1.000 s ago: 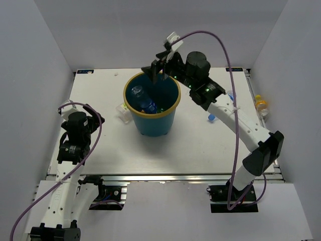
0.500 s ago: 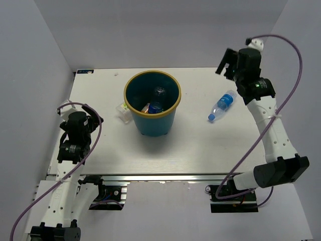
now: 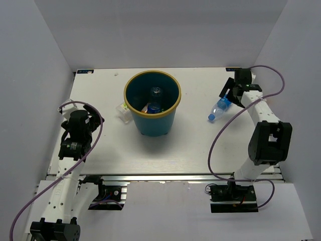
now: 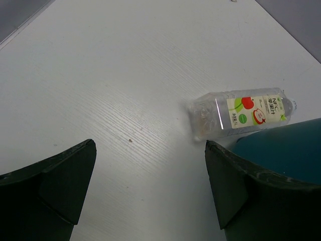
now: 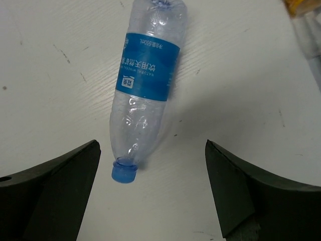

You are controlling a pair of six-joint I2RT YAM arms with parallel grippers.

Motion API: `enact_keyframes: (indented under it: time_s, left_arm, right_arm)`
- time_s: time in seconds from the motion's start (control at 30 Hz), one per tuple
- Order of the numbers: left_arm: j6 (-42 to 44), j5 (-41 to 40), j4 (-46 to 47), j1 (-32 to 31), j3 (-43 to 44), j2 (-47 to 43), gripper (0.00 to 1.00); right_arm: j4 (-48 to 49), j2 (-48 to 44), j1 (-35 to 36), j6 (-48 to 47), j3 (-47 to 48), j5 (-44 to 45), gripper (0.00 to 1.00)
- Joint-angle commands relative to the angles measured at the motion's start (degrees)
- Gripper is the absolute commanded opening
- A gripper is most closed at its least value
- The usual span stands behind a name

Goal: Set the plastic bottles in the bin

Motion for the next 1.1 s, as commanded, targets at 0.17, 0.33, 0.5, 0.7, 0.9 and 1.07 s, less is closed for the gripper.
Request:
enact_keyframes:
  time_s: [0.17,0.33,0.5,0.7,0.9,1.07]
  left_arm:
    - [0.01,-1.56,-1.31,0.19,-0.49,0.02,0.98]
    - [-0.25,-2.61,-1.83,0.27,0.03,-0.42,0.98]
    - [-0.08,-2.45,-3.33,0.27,1.70,-1.82,0.98]
    - [0.19,-3.50,-7.72,0.19,7.41,-3.41,0.98]
    - [2.29,-4.20,-9.57,0.27,11.72,-2.97,0.98]
    - [2.73,-3.50,-8.34,0.27,12.25,-3.14,0.98]
  right_arm:
    - [11.50,8.37,0.28,3.65,-4.94,1.30,0.89]
    - [20.02,11.80,0.28,3.57,-10.66,-1.58,0.84]
    - [22.15,11.72,0.28,3.04,-12.42,-1.51,0.71]
    - [22.32,4.26,0.28,-2.05,-10.67,-7.20,0.40]
    - [24.35,-9.19,1.94,-16.26,-3.83,-34.96,0.43]
    - [18.03,-14.57,18.80,-27.26,5.84,-32.19,0.45]
